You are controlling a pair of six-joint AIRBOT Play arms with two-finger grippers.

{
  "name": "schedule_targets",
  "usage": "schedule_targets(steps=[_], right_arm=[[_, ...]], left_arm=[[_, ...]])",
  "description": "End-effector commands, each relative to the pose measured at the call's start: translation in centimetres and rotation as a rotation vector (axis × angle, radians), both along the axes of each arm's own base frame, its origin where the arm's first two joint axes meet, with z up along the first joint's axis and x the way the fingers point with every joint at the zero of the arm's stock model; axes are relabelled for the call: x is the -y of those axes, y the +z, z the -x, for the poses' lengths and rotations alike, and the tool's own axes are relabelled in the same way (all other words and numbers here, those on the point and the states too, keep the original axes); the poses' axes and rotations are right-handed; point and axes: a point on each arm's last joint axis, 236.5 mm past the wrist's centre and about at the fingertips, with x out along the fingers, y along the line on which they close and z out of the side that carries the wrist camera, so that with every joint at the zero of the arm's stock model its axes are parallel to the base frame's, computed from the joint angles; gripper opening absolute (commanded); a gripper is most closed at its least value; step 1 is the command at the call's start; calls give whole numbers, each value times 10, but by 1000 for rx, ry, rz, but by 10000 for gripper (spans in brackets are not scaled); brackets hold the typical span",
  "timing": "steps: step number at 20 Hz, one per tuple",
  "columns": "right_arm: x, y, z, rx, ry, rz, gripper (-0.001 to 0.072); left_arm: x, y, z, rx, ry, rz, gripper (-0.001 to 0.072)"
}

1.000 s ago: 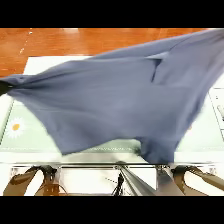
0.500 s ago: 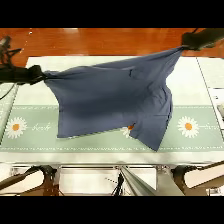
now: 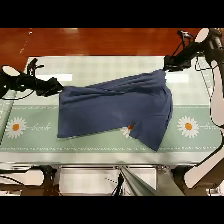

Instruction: Fold the shirts.

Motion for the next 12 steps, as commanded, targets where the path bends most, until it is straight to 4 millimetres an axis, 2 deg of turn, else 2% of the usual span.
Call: schedule_targets(steps=[1, 3, 6, 7, 8, 9, 12], right_arm=[[17, 8, 49, -152, 138, 64, 409], [43, 23, 67, -193, 74, 65, 410], [71, 34, 93, -258, -22, -5, 426], [77, 38, 98, -252, -44, -44, 426], [82, 42, 101, -232, -67, -75, 426], [87, 44, 101, -208, -92, -101, 426], [94, 48, 103, -178, -129, -163, 426]], left_arm=[[-22, -3, 60, -224, -131, -36, 487], [-38, 3, 100, -341, -146, -20, 487], [-41, 2, 147, -374, -112, 24, 488], [-38, -4, 166, -382, -99, 40, 515], [-33, -9, 183, -396, -83, 68, 601], [-27, -15, 196, -409, -60, 104, 628], [-4, -26, 216, -408, -39, 229, 628]])
